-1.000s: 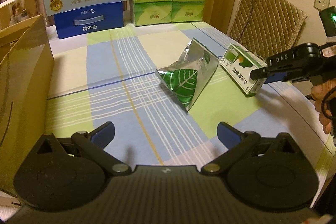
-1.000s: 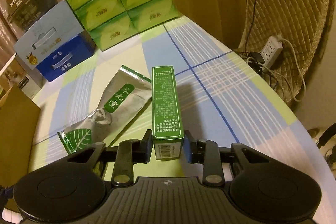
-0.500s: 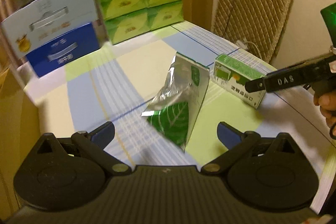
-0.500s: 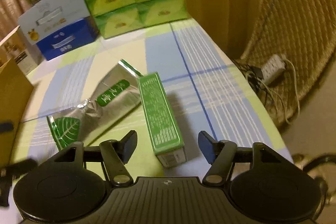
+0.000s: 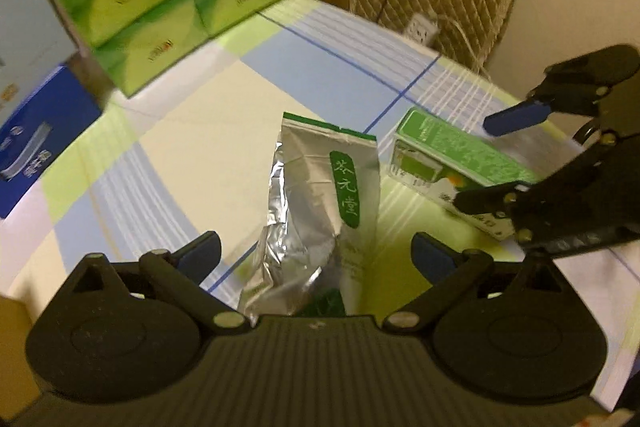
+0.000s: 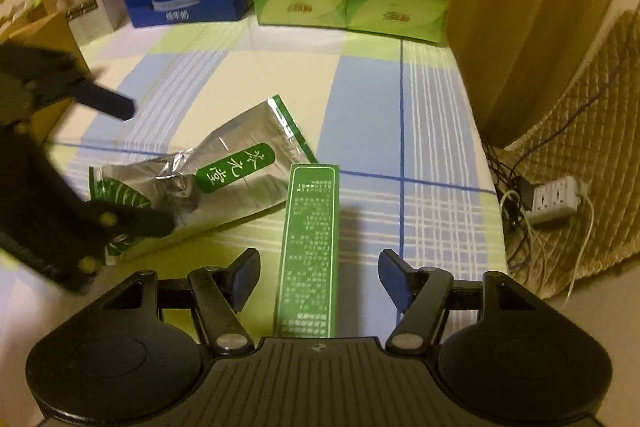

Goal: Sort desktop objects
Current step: 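Grasp the silver tea bag with the left gripper while the right gripper grasps the green box, then lift the tea bag with the left gripper while the right gripper lifts the green box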

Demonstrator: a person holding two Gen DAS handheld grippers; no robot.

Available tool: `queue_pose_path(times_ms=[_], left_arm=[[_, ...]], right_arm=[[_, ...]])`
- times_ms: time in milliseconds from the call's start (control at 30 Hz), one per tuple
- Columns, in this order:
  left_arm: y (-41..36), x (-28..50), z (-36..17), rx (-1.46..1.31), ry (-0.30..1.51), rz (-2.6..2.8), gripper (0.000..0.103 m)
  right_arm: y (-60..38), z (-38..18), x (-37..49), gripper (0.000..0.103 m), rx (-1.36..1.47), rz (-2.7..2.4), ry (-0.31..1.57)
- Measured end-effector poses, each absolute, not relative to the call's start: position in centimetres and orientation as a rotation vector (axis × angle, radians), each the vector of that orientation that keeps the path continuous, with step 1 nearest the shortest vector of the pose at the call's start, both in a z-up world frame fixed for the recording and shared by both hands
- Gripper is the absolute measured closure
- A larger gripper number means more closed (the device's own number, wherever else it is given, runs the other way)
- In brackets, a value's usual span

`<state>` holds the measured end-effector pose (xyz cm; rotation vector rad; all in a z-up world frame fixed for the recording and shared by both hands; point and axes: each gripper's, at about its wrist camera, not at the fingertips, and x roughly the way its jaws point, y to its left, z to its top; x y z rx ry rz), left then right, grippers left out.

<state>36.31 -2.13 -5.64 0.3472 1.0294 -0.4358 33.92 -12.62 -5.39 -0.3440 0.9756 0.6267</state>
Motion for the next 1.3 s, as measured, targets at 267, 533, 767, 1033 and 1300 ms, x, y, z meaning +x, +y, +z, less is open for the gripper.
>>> queue_pose_path(times_ms=[267, 533, 767, 1033, 1300], left_arm=[[-3.5, 38.4, -8.4, 0.42, 1.087, -0.485, 0.01], [-3.5, 38.9, -10.0, 0.454, 1.123, -0.488, 0.027], [-3.2, 37.5, -9.2, 0.451, 1.146, -0.462, 0.051], [-1.0, 31.9, -8.6, 0.403, 1.227, -0.374, 0.055], [2.5, 22.8, -7.8, 0.252, 1.272, -0.285, 0.055]], right_arm=[[-12.5, -7.1, 34.6, 0.04, -0.384, 0.655, 1.0], [-12.3, -8.3, 35.0, 0.041, -0.385, 0.662, 1.001], [-12.2, -8.2, 34.8, 0.075, -0.37, 0.646, 1.009], [-11.5, -6.7, 31.8, 0.075, -0.331, 0.646, 1.043], [-10.6, -5.4, 26.5, 0.075, -0.206, 0.723, 1.121]])
